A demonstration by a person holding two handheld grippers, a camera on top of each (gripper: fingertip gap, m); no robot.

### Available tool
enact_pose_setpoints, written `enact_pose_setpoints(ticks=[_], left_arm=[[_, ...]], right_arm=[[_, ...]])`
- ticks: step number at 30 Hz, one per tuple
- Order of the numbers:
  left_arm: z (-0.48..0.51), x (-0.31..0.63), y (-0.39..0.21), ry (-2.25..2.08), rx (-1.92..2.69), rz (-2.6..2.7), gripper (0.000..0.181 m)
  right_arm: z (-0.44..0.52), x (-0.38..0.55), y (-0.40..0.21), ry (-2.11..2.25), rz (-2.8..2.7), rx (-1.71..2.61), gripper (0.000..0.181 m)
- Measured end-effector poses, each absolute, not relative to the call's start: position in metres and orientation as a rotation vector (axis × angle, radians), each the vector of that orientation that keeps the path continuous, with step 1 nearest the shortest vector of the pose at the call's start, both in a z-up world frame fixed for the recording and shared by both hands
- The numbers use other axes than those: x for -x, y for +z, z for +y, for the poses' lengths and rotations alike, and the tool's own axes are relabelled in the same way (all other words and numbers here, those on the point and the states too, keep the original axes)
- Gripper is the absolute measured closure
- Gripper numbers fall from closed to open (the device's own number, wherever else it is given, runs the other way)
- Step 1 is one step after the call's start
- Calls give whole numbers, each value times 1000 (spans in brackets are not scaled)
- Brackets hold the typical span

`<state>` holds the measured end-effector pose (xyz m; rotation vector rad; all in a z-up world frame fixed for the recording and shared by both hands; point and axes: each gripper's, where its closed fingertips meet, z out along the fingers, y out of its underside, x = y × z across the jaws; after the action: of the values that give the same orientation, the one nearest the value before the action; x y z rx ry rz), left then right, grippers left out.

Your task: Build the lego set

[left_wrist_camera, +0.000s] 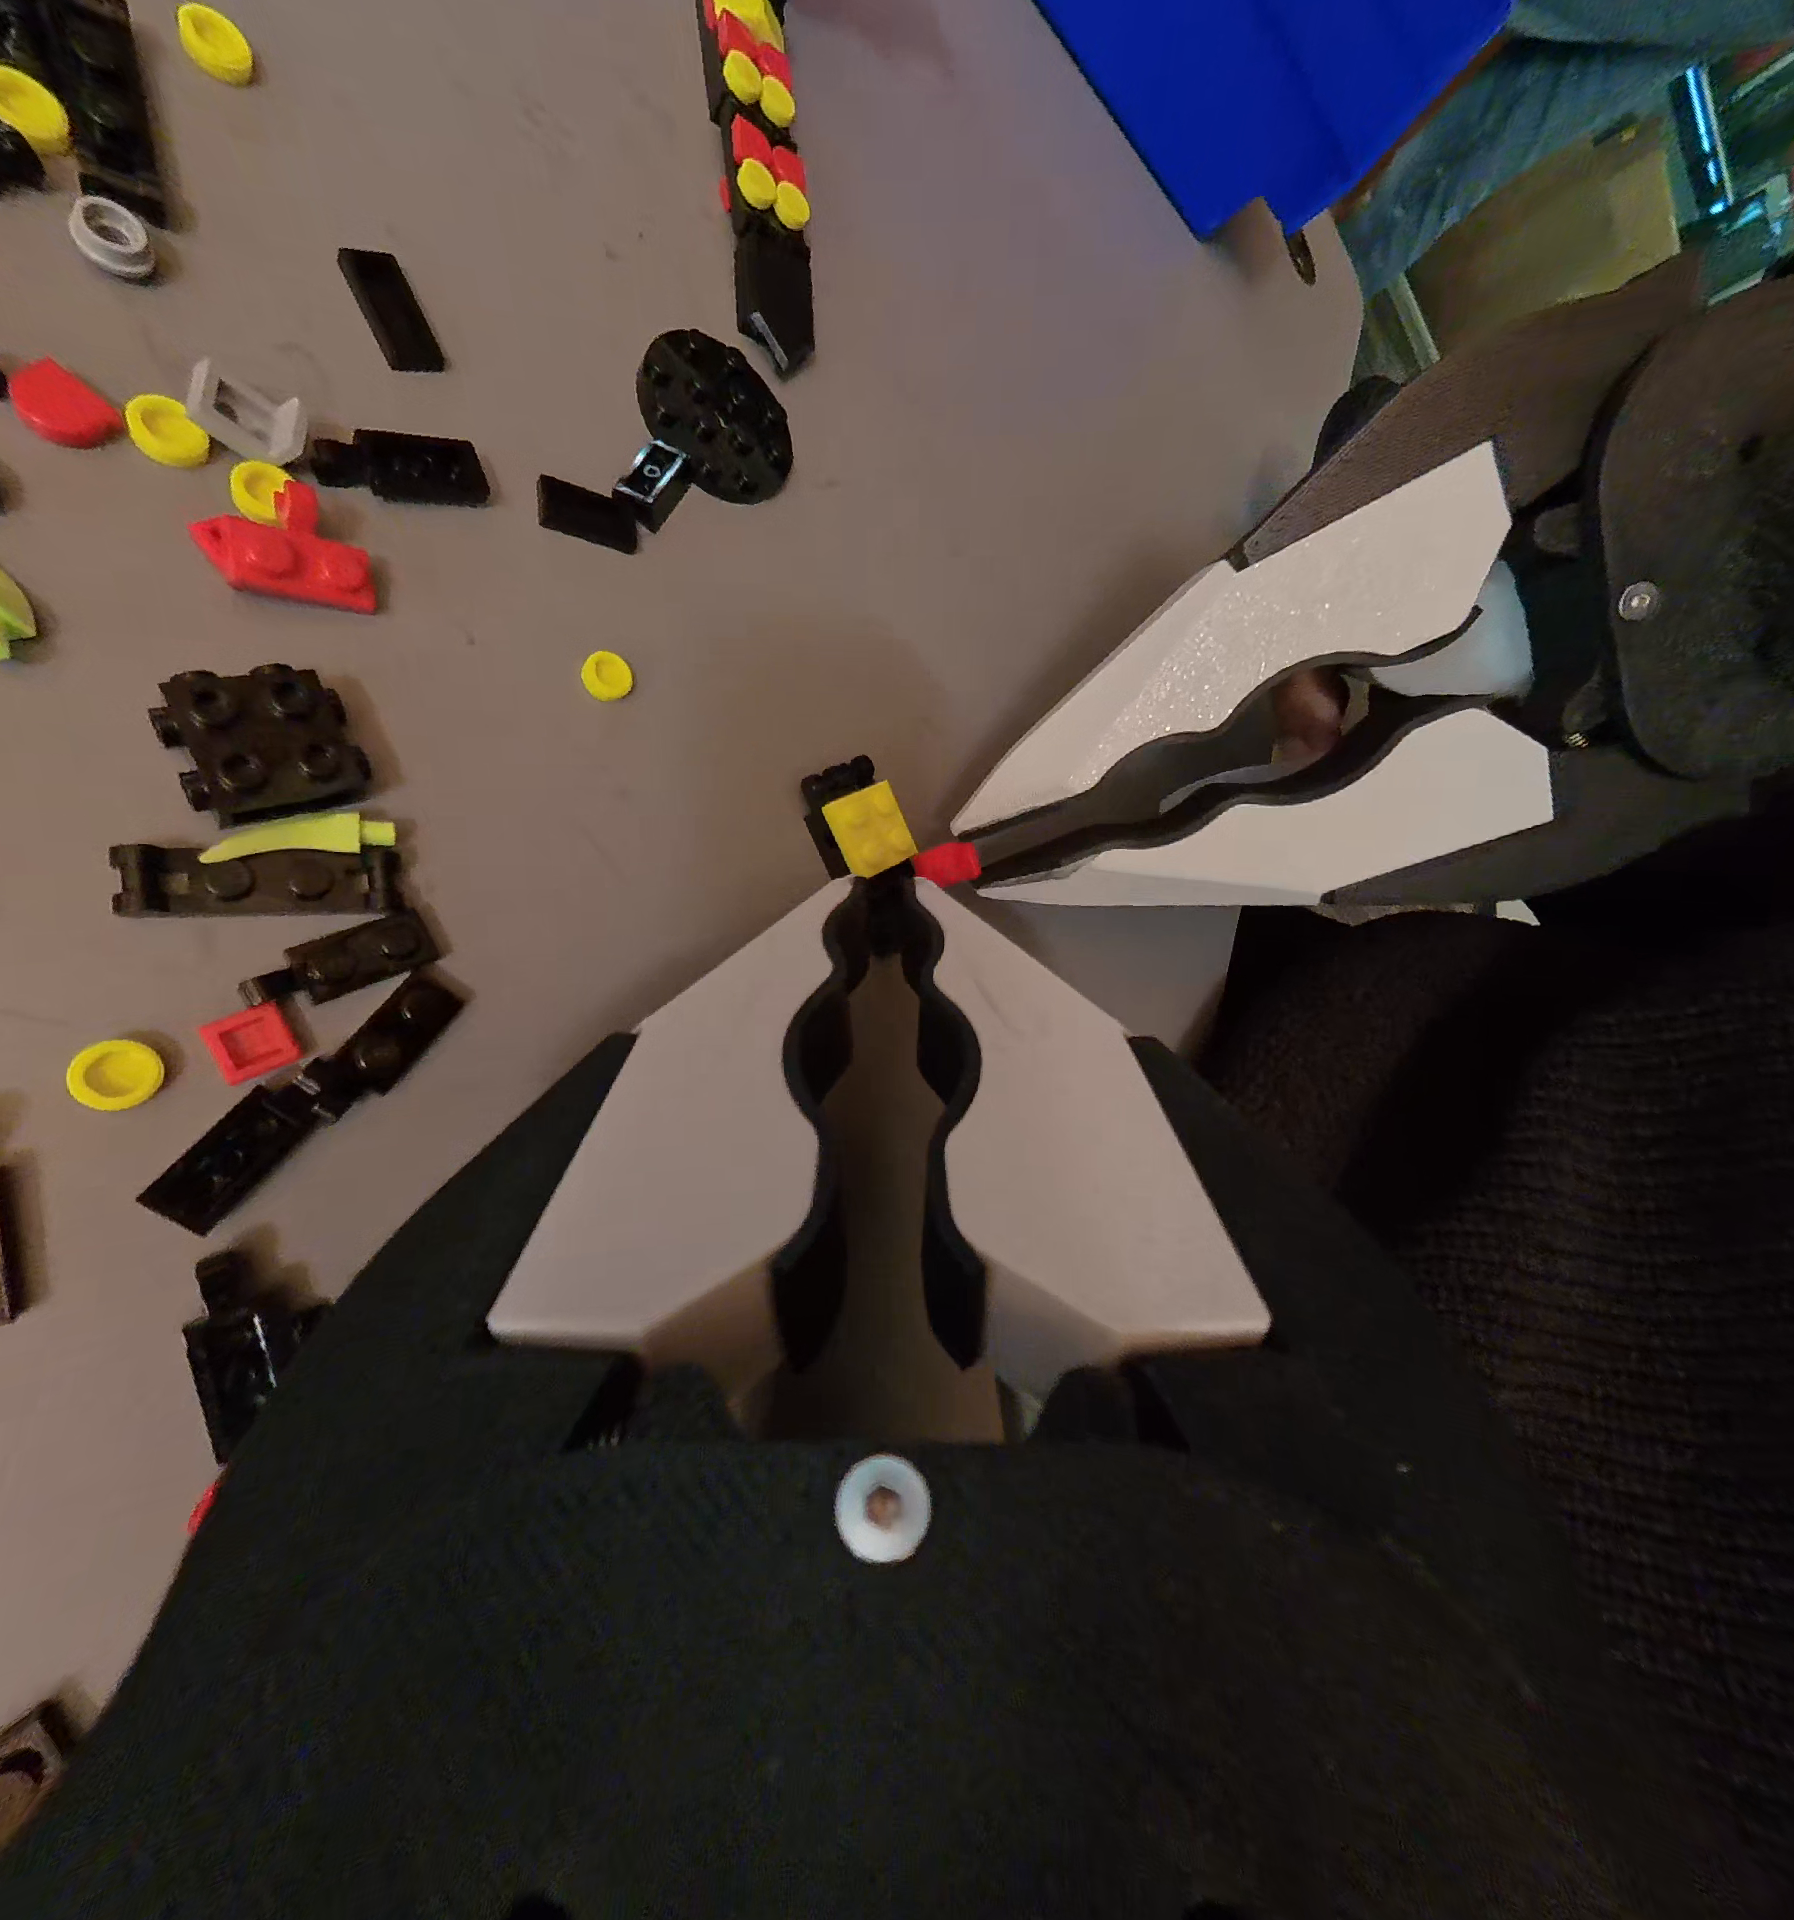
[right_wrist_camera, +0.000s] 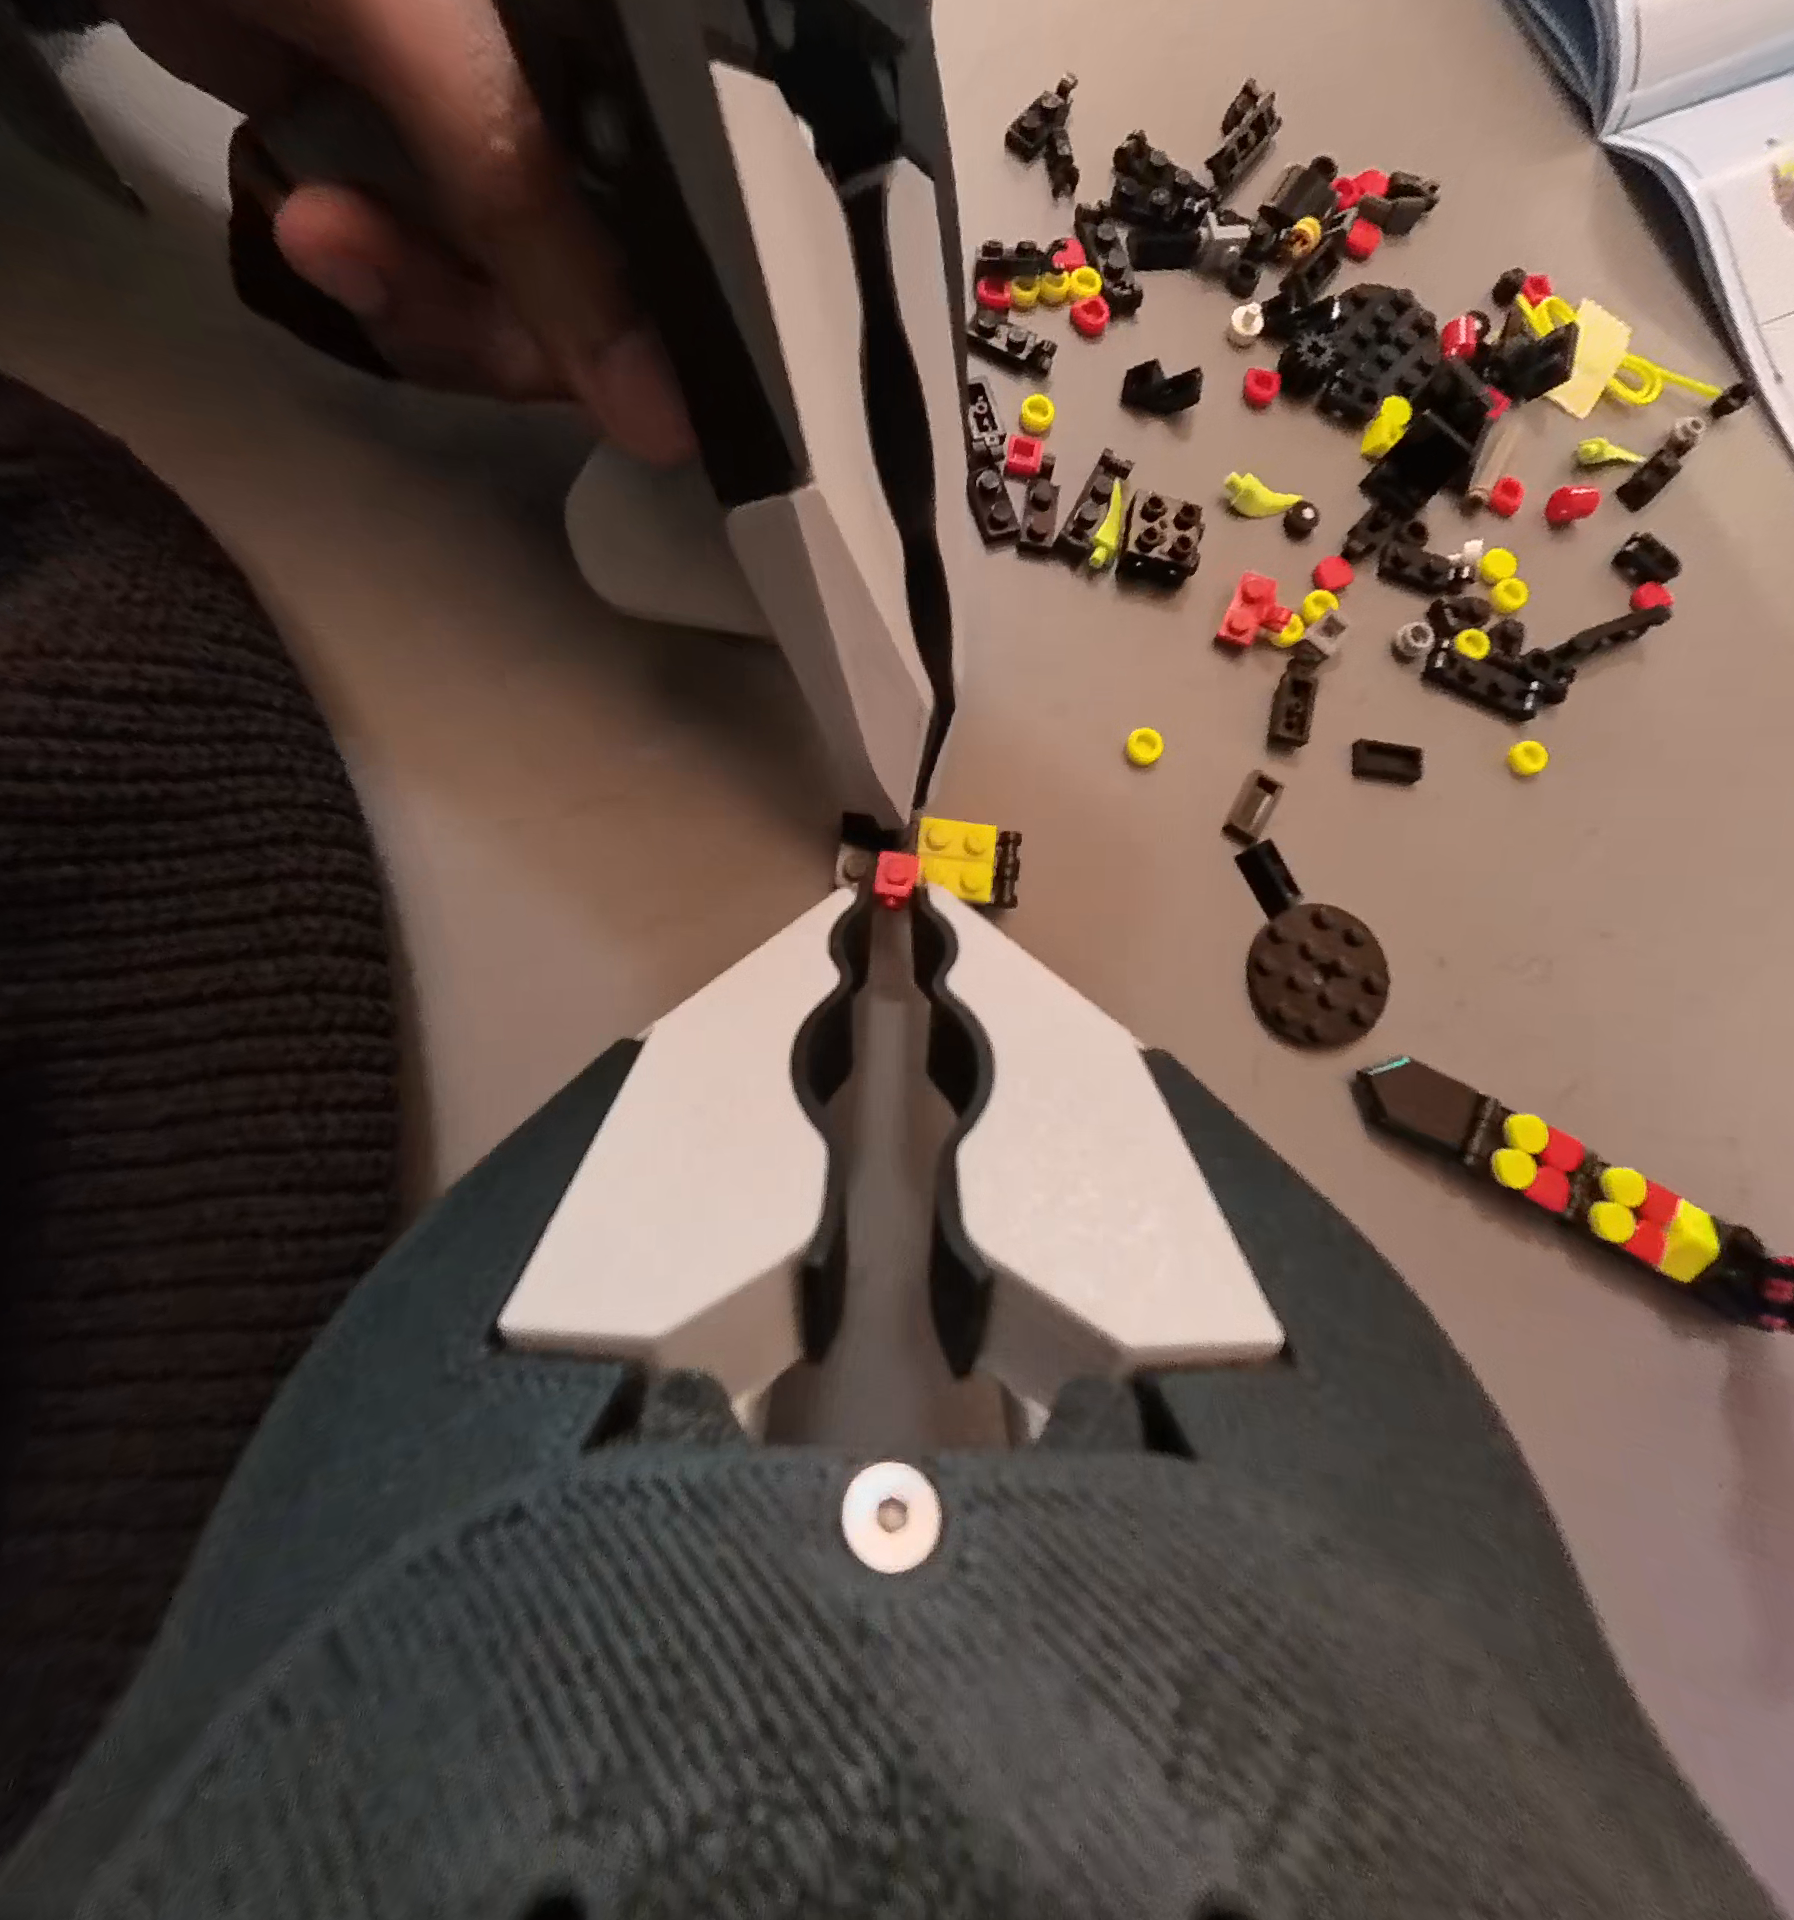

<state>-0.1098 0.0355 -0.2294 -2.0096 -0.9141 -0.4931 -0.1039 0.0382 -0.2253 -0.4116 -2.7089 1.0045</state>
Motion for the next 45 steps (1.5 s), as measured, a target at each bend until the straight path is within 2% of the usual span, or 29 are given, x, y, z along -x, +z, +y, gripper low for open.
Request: enact_pose_setpoints(ticks=[25, 45], left_arm=[[38, 108, -235, -485, 2075, -892, 174], [40, 109, -235, -480, 2087, -857, 171]], right_arm=[[42, 105, -225, 1099, -2802, 421, 176], [42, 106, -233, 1004, -2870, 247, 176]])
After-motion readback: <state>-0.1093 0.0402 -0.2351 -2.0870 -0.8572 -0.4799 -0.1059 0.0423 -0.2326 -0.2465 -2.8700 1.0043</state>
